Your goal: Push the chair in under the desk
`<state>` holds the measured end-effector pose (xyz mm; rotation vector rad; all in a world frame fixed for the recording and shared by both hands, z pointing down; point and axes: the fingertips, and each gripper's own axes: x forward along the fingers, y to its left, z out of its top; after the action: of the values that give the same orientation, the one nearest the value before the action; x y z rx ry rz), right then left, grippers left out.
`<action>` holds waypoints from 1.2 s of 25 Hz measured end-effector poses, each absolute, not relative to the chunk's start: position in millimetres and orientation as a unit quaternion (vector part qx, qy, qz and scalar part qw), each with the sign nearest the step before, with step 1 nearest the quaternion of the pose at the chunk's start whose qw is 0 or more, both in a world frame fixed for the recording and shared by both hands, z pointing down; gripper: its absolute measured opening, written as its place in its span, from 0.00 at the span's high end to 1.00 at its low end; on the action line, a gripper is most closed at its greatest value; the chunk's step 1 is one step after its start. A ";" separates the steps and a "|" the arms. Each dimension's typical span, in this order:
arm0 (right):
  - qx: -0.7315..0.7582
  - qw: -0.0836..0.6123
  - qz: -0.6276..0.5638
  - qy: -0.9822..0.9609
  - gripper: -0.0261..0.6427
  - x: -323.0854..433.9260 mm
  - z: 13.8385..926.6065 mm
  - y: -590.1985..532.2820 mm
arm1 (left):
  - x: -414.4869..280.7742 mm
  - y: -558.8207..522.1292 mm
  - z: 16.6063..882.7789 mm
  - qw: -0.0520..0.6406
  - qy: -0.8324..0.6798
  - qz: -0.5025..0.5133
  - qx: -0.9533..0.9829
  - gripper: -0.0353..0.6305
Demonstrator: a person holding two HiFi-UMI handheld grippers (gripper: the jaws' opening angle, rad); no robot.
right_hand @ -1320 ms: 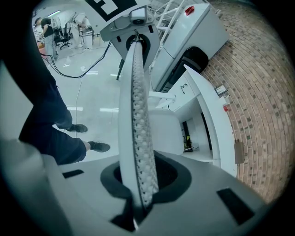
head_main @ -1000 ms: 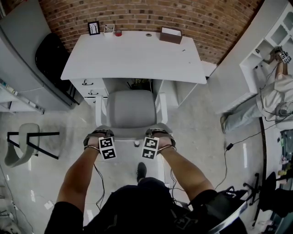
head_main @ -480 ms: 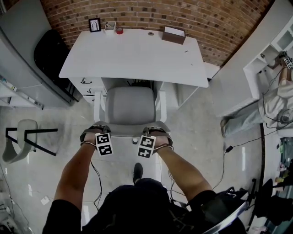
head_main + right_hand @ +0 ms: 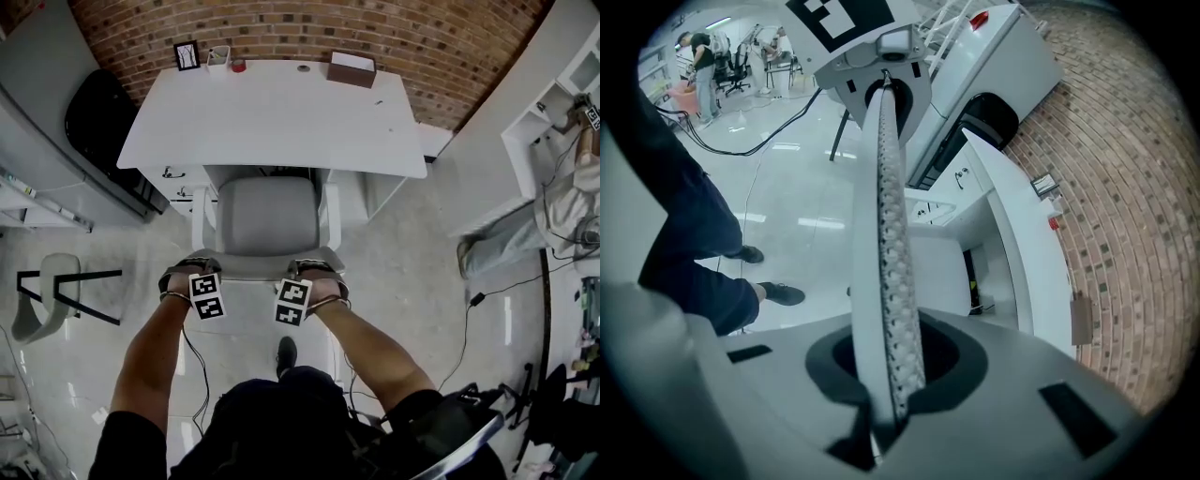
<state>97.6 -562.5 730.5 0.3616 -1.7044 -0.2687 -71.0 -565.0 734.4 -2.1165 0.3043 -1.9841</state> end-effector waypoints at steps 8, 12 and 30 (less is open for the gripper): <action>0.164 0.634 -0.111 -0.748 0.89 96.7 729.8 -566.0 | -72.4 -571.5 733.6 0.119 0.100 -0.678 -0.718 0.90; 0.168 0.634 -0.116 -0.746 0.87 97.3 728.3 -567.8 | -72.5 -575.3 730.4 0.110 0.125 -0.672 -0.722 0.84; 0.323 0.501 -0.030 -0.802 0.67 110.4 658.6 -550.4 | -90.1 -560.1 671.5 0.087 0.226 -0.515 -0.822 0.70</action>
<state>110.4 -550.4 658.6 0.7810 -1.9401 -0.0730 -90.1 -560.1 671.5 -2.4498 0.6731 -1.5328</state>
